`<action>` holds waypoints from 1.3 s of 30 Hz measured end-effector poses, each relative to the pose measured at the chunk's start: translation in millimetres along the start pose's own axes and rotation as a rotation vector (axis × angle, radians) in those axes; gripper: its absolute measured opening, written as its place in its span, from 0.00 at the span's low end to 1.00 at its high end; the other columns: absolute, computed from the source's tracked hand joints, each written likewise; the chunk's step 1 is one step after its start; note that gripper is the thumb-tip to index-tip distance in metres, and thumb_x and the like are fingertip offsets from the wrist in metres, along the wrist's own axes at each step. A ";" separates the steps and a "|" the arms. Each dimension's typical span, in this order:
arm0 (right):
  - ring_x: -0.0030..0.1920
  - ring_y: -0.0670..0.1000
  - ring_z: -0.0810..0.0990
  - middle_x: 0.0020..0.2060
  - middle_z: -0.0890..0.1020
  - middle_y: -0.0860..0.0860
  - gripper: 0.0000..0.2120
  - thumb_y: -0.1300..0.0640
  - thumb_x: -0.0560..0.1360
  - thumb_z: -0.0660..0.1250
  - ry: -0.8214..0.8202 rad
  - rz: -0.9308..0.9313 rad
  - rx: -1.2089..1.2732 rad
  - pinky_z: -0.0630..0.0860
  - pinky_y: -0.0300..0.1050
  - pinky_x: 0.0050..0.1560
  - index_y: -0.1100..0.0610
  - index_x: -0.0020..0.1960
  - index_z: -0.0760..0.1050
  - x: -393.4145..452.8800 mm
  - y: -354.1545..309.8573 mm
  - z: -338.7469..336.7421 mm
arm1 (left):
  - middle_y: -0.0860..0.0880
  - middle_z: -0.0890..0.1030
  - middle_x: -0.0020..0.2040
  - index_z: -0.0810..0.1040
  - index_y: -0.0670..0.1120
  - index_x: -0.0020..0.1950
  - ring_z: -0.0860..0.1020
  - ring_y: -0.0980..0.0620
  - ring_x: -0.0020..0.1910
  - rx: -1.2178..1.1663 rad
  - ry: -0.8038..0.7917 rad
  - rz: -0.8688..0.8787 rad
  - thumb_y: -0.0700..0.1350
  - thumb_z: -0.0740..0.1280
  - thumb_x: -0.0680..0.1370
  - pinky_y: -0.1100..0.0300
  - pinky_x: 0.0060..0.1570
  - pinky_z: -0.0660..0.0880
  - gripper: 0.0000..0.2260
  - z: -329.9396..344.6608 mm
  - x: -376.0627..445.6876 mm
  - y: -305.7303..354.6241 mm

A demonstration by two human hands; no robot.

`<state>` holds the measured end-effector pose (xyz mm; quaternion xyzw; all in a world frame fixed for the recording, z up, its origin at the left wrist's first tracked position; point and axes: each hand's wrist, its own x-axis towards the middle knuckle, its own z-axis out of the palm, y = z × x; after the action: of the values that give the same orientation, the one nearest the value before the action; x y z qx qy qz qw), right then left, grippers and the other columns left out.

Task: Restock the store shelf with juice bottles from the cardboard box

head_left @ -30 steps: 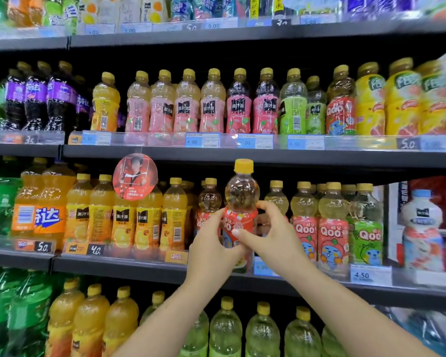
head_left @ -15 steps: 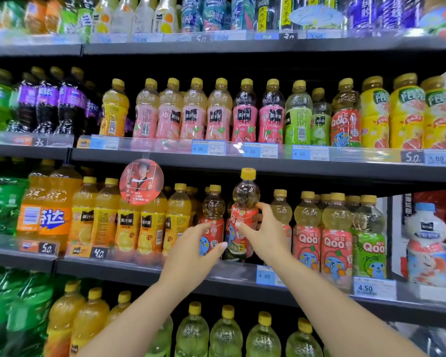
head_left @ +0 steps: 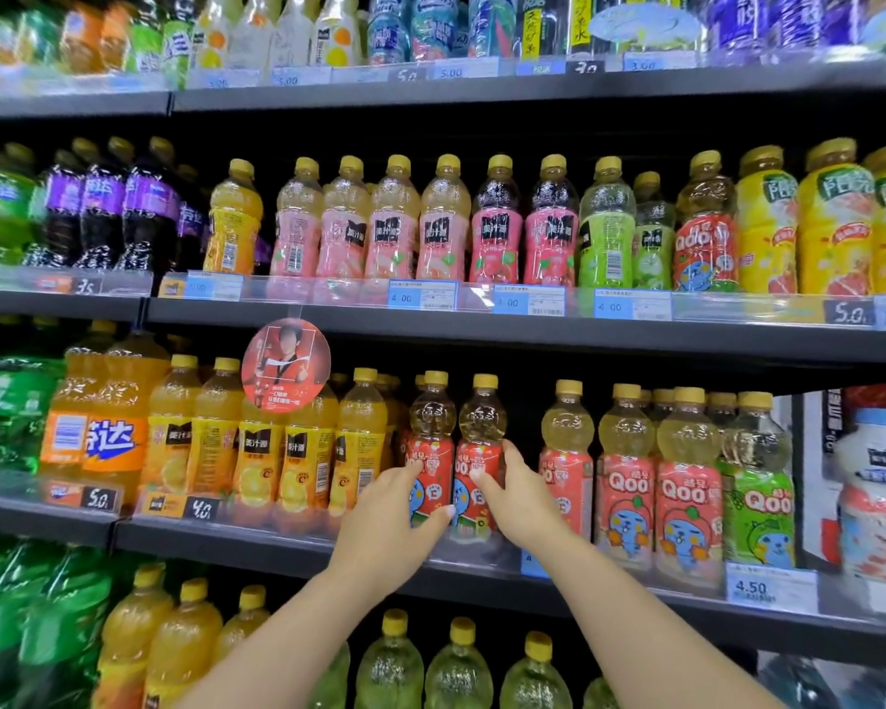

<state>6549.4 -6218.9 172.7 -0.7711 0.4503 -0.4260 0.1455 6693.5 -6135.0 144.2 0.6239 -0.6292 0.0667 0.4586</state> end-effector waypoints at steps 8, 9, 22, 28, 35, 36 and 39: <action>0.54 0.51 0.78 0.59 0.77 0.54 0.32 0.47 0.80 0.58 0.043 0.048 -0.001 0.79 0.49 0.53 0.51 0.78 0.44 -4.5 4.9 12.0 | 0.52 0.71 0.69 0.62 0.48 0.75 0.70 0.55 0.66 0.001 -0.047 -0.029 0.58 0.64 0.77 0.59 0.63 0.71 0.30 12.1 -14.2 -2.5; 0.55 0.51 0.78 0.60 0.76 0.54 0.33 0.47 0.80 0.58 0.035 0.055 -0.006 0.78 0.48 0.53 0.51 0.77 0.45 -6.4 4.9 11.5 | 0.52 0.72 0.68 0.63 0.48 0.75 0.70 0.56 0.65 -0.003 -0.053 -0.024 0.58 0.65 0.77 0.59 0.63 0.72 0.30 12.1 -16.8 -3.4; 0.63 0.41 0.72 0.64 0.74 0.42 0.22 0.48 0.76 0.65 0.004 -0.159 -0.101 0.67 0.42 0.66 0.49 0.69 0.70 -185.6 59.6 -89.8 | 0.56 0.74 0.65 0.70 0.52 0.69 0.71 0.57 0.64 -0.242 -0.023 -0.047 0.56 0.66 0.76 0.61 0.58 0.67 0.23 -2.2 -94.6 4.0; 0.62 0.48 0.75 0.62 0.78 0.49 0.21 0.47 0.75 0.66 -0.076 0.034 -0.304 0.66 0.39 0.60 0.52 0.66 0.73 -299.7 150.8 -91.7 | 0.54 0.73 0.67 0.70 0.50 0.69 0.71 0.55 0.67 -0.271 -0.174 -0.118 0.56 0.66 0.76 0.59 0.63 0.68 0.24 42.1 -174.9 2.4; 0.57 0.57 0.79 0.57 0.80 0.57 0.22 0.48 0.75 0.65 -0.222 0.482 -0.409 0.72 0.46 0.55 0.56 0.66 0.73 -435.9 253.6 -60.9 | 0.48 0.77 0.63 0.74 0.44 0.66 0.75 0.48 0.63 -0.185 -0.409 -0.265 0.56 0.67 0.75 0.52 0.63 0.71 0.24 109.0 -292.5 -25.3; 0.57 0.58 0.78 0.58 0.80 0.57 0.21 0.51 0.75 0.66 -0.256 0.561 -0.423 0.71 0.46 0.55 0.55 0.67 0.72 -456.0 269.0 -55.9 | 0.49 0.78 0.60 0.74 0.45 0.64 0.77 0.48 0.59 -0.170 -0.461 -0.296 0.57 0.66 0.75 0.52 0.60 0.73 0.23 120.2 -310.7 -33.6; 0.65 0.58 0.73 0.66 0.75 0.56 0.23 0.51 0.74 0.67 -0.358 0.720 -0.479 0.70 0.49 0.63 0.54 0.68 0.70 -507.0 316.4 -44.4 | 0.51 0.80 0.49 0.75 0.48 0.58 0.79 0.50 0.48 -0.065 -0.640 -0.378 0.59 0.65 0.75 0.52 0.49 0.76 0.19 151.9 -362.9 -58.8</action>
<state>6216.5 -5971.7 -259.9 -0.6390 0.7427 -0.0927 0.1776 6595.9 -5984.3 -210.8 0.7035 -0.6162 -0.2374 0.2625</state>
